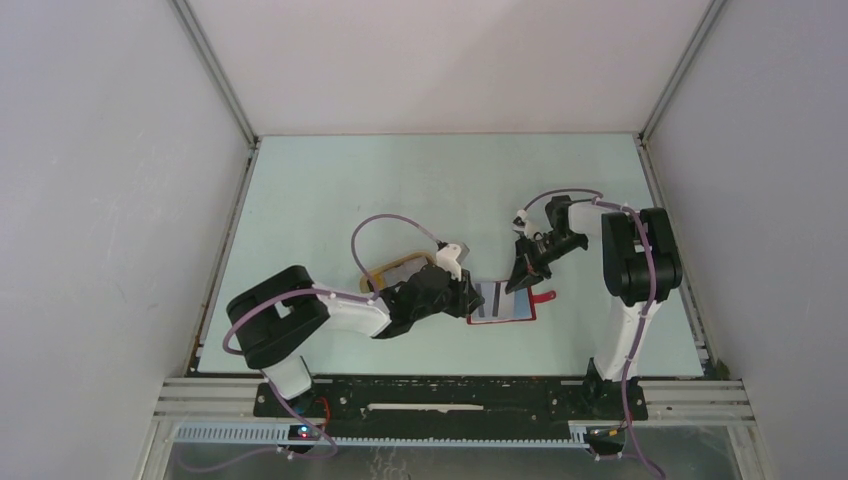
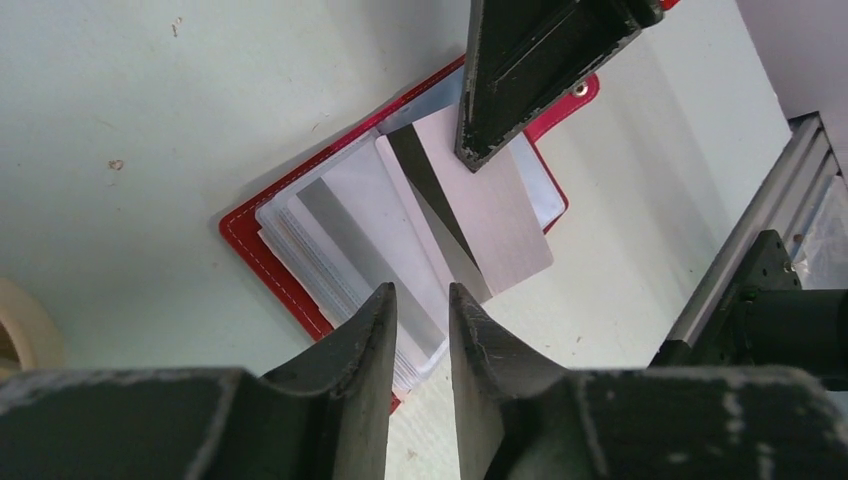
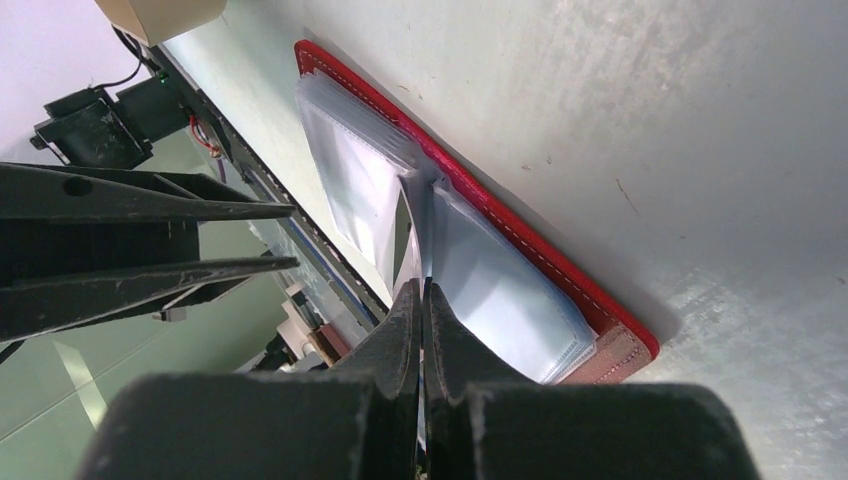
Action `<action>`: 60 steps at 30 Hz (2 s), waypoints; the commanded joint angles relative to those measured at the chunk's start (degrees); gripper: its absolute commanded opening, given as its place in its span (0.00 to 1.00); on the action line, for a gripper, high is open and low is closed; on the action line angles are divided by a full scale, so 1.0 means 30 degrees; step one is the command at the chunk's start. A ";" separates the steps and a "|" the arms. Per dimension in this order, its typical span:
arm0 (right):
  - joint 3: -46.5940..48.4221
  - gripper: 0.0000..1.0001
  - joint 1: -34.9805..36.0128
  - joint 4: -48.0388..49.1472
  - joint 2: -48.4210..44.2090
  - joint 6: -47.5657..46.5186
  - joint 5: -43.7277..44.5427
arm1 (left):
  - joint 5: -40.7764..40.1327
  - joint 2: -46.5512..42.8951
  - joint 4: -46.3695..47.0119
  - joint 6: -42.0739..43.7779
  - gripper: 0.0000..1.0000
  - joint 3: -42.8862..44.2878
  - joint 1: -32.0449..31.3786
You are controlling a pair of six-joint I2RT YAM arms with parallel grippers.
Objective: Put the credit cards into the card holder
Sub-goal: Insert the credit card into the card holder.
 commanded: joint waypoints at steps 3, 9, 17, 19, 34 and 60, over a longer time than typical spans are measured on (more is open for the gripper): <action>0.0460 0.01 0.0430 0.0768 0.0497 -0.0145 0.0874 | -0.0549 -0.1873 0.0274 0.0217 0.34 -0.0763 0.0030; 0.0768 0.02 0.0708 0.0653 0.0798 -0.0215 0.0870 | 0.0572 -0.2523 0.0522 0.0537 0.34 -0.0615 -0.0105; 0.0610 0.06 0.0418 0.0074 0.0576 -0.0075 0.1250 | 0.0436 -0.2382 0.0625 0.0613 0.33 -0.0575 -0.0188; 0.0503 0.07 0.0420 0.0213 0.0359 0.0264 0.1423 | 0.0431 -0.2259 0.0629 0.0614 0.33 -0.0517 -0.0175; 0.0522 0.08 0.0800 -0.0259 -0.0002 0.1272 0.2617 | 0.0196 -0.2636 0.0654 0.0785 0.33 -0.0788 -0.0175; 0.1488 0.07 0.2427 -0.0591 0.0868 0.1440 0.3751 | 0.0020 -0.2622 0.1175 0.0819 0.32 -0.1237 -0.0183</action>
